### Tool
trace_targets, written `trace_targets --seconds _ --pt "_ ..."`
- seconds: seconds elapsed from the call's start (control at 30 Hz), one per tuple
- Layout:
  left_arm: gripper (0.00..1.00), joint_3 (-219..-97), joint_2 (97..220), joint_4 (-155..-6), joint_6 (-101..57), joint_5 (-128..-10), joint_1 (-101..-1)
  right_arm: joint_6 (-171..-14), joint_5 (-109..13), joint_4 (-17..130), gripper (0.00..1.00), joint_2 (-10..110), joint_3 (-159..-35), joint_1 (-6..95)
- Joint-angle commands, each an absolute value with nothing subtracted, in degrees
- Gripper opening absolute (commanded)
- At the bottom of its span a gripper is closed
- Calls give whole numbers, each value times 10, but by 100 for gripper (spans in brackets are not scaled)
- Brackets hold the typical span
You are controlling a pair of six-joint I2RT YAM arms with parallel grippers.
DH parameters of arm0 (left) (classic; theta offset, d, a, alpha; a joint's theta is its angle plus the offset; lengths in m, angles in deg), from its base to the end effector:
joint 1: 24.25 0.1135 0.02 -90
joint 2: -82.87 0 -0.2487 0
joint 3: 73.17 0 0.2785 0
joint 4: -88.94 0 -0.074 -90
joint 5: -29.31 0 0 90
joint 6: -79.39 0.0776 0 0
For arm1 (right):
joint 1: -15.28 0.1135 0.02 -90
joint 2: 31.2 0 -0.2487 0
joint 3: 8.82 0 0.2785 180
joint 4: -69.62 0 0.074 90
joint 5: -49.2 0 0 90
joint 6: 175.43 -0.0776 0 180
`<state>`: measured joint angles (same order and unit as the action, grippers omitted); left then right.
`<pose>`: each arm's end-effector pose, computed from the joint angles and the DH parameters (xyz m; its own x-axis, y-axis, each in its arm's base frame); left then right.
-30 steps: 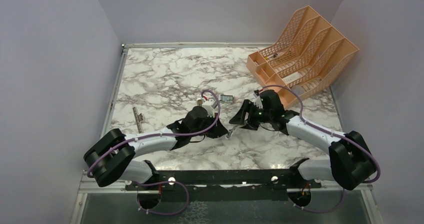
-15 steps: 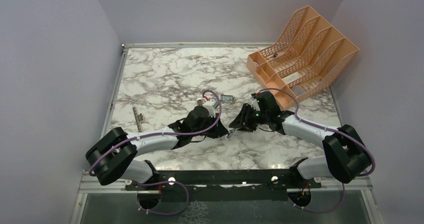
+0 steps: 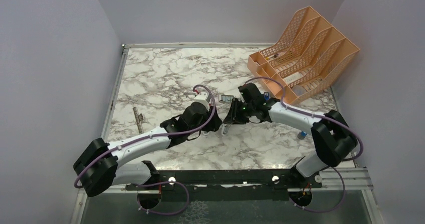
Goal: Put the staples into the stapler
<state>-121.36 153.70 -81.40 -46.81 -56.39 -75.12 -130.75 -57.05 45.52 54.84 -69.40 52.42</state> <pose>0.2086 -0.2471 0.1603 -0.7054 -0.0662 -0.7058 0.3928 0.7923 -0.4669 0.2664 0.2290 0.1289 -0.9416 0.1431 -0.3047 -0.0779 0.7878 0.6110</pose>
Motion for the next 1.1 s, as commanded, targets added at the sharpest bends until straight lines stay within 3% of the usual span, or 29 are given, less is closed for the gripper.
trace_targets --seconds 0.0,0.2,0.4,0.93,1.07 --pt "54 -1247 1465 -698 -451 -399 -753 -1234 -532 360 30 614 -779 547" --pt "70 -1248 1369 -618 -445 -212 -751 -1201 -516 289 28 692 -864 563" --pt "79 -1237 1301 -593 -448 -137 -750 -1191 -490 229 29 746 -938 582" --pt "82 -1206 1231 -586 -469 -107 -750 -1180 -464 121 32 855 -1081 591" --pt "83 -1206 1227 -586 -468 -110 -750 -1180 -465 117 38 871 -1100 592"
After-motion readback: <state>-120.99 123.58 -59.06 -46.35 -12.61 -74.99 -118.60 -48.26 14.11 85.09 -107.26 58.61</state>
